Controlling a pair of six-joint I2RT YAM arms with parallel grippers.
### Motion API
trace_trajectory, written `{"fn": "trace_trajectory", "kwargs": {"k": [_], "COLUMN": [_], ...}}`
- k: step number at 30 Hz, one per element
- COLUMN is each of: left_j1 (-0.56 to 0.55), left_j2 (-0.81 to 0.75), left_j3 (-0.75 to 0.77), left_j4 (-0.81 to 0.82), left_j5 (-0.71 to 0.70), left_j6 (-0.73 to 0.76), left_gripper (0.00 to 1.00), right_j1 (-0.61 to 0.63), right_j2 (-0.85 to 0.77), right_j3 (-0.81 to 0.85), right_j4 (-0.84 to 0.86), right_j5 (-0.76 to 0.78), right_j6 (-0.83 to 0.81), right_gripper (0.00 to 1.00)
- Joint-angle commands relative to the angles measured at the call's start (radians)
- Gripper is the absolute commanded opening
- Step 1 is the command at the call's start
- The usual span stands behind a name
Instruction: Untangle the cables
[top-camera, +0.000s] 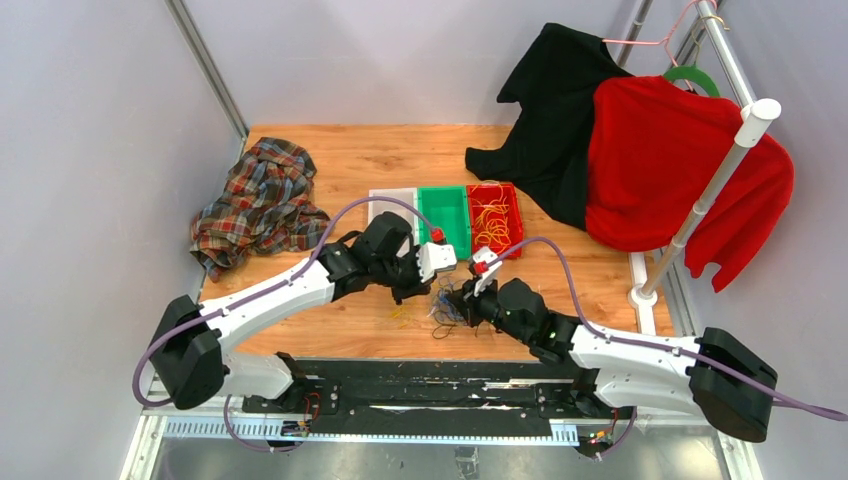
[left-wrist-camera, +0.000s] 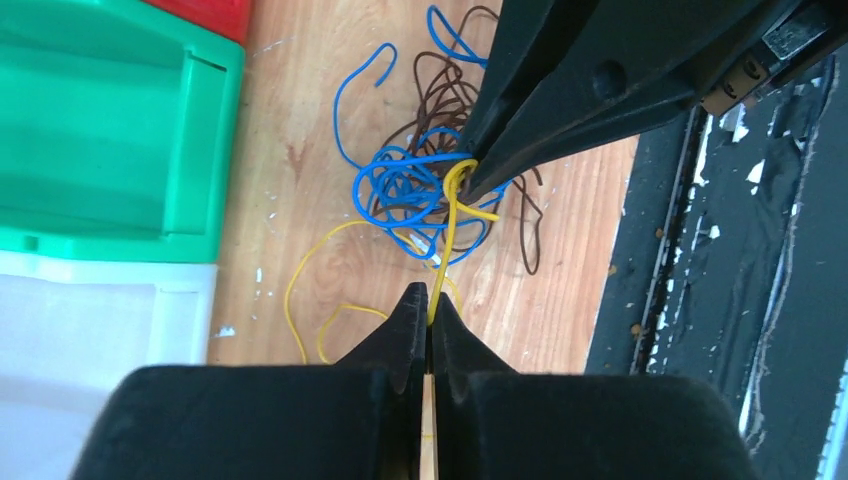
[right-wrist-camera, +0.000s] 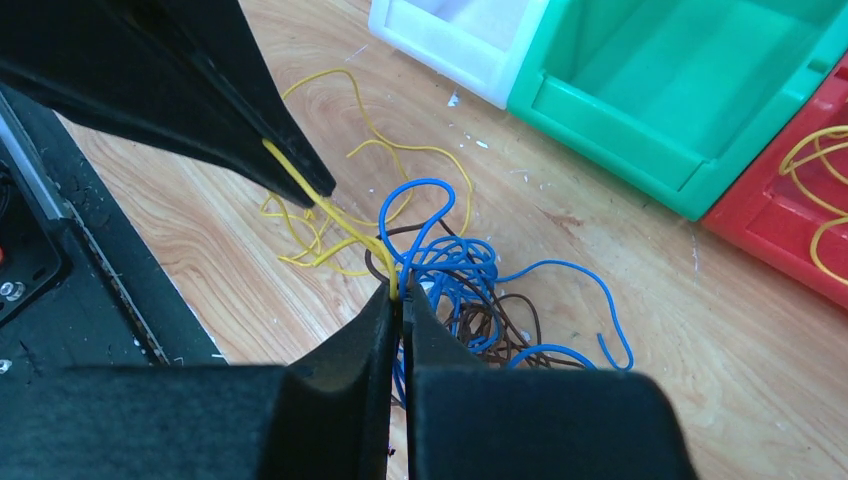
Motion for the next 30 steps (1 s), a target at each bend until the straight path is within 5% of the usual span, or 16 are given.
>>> {"fn": "trace_trajectory", "kwargs": {"k": [1, 5, 9, 30], "left_j1": [0.010, 0.016, 0.016, 0.016], "left_j2": [-0.039, -0.098, -0.136, -0.162], "left_j3": [0.037, 0.088, 0.113, 0.168], "left_j4": [-0.038, -0.125, -0.192, -0.261], "left_j5": [-0.064, -0.025, -0.027, -0.017], "left_j6": [0.040, 0.065, 0.077, 0.114], "left_gripper": [0.01, 0.01, 0.01, 0.01], "right_j1": [-0.013, -0.014, -0.016, -0.010], "right_j2": [0.012, 0.065, 0.142, 0.456], "right_j3": [-0.042, -0.063, -0.042, 0.015], "right_j4": [0.052, 0.108, 0.183, 0.588], "right_j5": [0.034, 0.098, 0.118, -0.083], "right_j6": [0.034, 0.051, 0.048, 0.106], "right_gripper": [0.03, 0.35, 0.51, 0.54]}}
